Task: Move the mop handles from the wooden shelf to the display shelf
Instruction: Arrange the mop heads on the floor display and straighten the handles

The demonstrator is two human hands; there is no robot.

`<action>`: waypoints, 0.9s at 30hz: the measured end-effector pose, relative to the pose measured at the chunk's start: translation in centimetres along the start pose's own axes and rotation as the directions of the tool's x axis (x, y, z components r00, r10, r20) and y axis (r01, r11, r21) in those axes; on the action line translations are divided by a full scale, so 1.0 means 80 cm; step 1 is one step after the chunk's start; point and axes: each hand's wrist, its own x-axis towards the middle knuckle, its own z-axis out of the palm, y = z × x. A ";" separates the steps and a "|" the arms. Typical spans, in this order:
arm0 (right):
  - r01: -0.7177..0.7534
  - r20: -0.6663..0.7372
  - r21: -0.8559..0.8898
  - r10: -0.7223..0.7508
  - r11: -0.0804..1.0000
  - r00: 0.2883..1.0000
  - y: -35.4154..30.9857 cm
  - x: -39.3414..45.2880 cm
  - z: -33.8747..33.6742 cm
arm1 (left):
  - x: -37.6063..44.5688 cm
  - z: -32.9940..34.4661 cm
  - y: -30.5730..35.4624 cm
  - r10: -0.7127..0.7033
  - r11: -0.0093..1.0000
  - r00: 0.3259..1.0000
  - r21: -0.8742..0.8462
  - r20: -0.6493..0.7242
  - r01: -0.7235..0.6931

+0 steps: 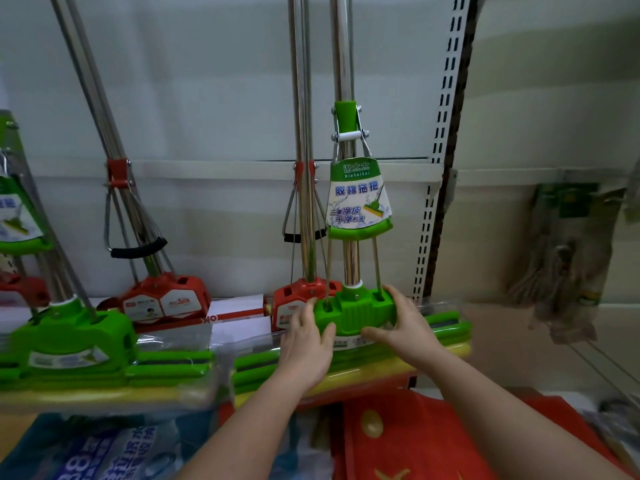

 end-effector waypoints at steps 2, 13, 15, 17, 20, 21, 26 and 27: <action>0.004 -0.011 0.008 -0.004 1.000 1.000 0.001 -0.002 -0.002 | 0.000 0.001 0.000 0.011 1.000 1.000 0.001 0.001 -0.011; 0.027 -0.069 0.030 -0.025 0.999 0.997 0.014 -0.015 -0.002 | -0.016 0.004 0.000 0.028 1.000 0.998 0.011 -0.055 -0.027; 0.040 -0.092 0.024 -0.037 0.999 0.995 0.015 -0.021 0.001 | -0.027 0.002 -0.006 0.022 1.000 0.997 0.006 -0.069 -0.022; 0.051 -0.149 -0.018 -0.053 0.999 0.987 0.018 -0.026 0.006 | -0.041 0.001 -0.014 0.018 1.000 0.995 0.015 -0.100 -0.016; 0.035 -0.215 -0.067 -0.048 0.997 0.975 0.024 -0.031 0.013 | -0.064 -0.002 -0.029 0.014 1.000 0.990 0.003 -0.143 -0.014; 0.035 -0.243 -0.090 -0.056 0.995 0.968 0.026 -0.034 0.014 | -0.069 -0.004 -0.033 0.008 1.000 0.989 -0.007 -0.151 -0.009; 0.217 -0.450 -0.183 -0.278 0.959 0.849 0.009 -0.064 0.044 | -0.077 -0.026 -0.053 -0.017 1.000 0.976 -0.007 -0.218 0.016; 0.305 -0.436 -0.204 -0.365 0.930 0.822 0.000 -0.070 0.056 | -0.077 -0.033 -0.057 -0.013 1.000 0.972 -0.003 -0.237 0.012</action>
